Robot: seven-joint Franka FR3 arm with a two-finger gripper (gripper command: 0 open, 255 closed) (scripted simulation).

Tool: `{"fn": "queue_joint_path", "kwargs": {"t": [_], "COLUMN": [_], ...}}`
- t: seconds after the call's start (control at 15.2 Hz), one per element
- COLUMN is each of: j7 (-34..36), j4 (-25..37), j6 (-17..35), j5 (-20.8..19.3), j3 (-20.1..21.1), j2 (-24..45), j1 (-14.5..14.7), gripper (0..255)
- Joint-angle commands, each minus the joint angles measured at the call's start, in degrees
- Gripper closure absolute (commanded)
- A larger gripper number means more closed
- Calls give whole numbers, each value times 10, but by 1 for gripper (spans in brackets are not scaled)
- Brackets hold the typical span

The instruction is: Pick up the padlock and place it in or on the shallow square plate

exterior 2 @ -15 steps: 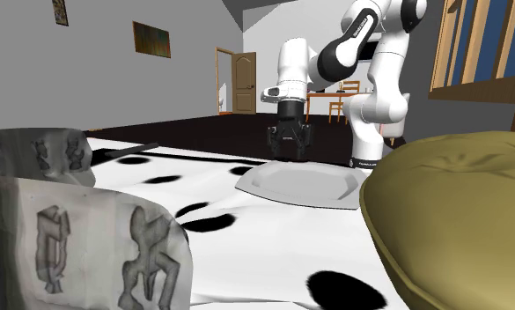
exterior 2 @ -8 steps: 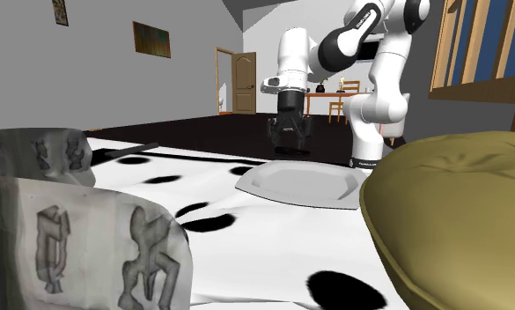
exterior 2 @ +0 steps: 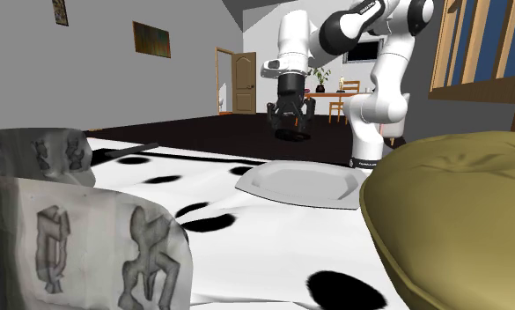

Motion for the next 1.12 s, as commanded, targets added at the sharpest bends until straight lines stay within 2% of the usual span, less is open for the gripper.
{"fn": "queue_joint_path", "kwargs": {"t": [0.0,0.2,0.59,0.99,1.06], "j7": [5,10,95,190,189], "j4": [9,20,91,181,176], "j6": [-17,-36,-4,17,25], "j5": [-4,-8,-14,-56,-56], "j3": [-1,-2,63,121,121], "j2": [-8,-16,65,158,162], "j1": [-1,-3,16,28,29], "gripper": [255,255,255,255,255]}}
